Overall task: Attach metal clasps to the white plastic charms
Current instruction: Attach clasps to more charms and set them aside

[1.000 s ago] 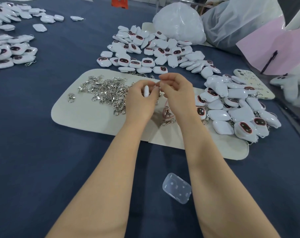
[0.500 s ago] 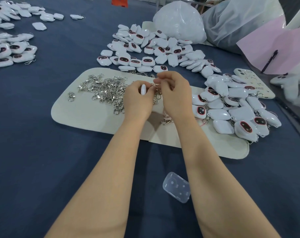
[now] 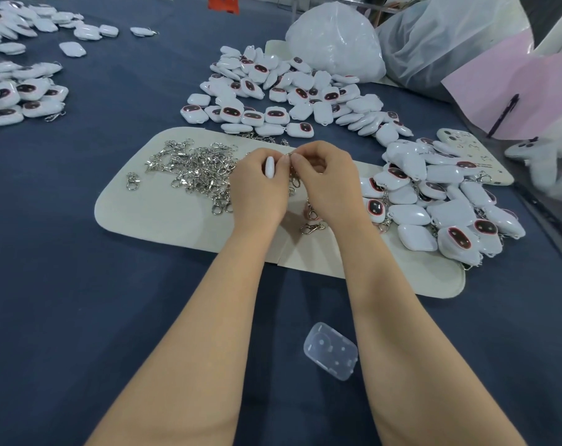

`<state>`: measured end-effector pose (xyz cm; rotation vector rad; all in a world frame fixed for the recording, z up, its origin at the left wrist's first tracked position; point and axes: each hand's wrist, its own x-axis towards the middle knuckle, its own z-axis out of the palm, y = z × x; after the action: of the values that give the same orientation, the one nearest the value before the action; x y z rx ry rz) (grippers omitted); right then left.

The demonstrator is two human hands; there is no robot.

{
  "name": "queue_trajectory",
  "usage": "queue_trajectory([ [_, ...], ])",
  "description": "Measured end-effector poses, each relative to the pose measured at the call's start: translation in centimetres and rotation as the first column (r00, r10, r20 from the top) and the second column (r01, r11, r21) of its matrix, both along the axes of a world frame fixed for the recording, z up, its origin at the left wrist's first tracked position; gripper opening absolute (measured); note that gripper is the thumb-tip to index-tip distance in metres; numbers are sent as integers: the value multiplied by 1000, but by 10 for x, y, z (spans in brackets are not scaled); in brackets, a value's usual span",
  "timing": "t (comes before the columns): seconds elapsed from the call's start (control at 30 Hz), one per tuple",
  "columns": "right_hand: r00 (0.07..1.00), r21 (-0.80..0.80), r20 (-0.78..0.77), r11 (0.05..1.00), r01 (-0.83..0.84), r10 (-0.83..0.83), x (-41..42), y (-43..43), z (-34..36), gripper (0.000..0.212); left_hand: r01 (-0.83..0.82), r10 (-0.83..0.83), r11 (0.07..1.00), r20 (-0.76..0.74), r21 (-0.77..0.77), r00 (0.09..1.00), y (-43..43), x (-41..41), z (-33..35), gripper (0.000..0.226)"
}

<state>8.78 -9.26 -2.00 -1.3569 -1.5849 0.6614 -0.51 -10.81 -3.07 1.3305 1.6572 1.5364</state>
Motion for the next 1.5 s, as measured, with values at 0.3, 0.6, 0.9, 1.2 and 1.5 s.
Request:
queue_trajectory([
  [0.3,993,32,113,999,20,-24,-4,1,-4,7,10,-11,1000,-51,-10,999,0,1,-1,10],
  [0.6,960,54,280,998,-13,-3,0,2,-1,12,-14,16,1000,-267,10,963,-2,1,-4,11],
  [0.9,1000,-28,-7,1000,-9,8,-2,-1,1,5,-17,18,998,17,-53,1000,2,0,1,6],
  [1.2,981,65,193,998,-21,8,-2,0,-2,12,-1,1,1000,-171,1,985,-3,1,-3,12],
  [1.5,995,112,93,993,-28,17,-5,0,-7,8,-22,20,999,-63,-29,998,0,-1,0,12],
])
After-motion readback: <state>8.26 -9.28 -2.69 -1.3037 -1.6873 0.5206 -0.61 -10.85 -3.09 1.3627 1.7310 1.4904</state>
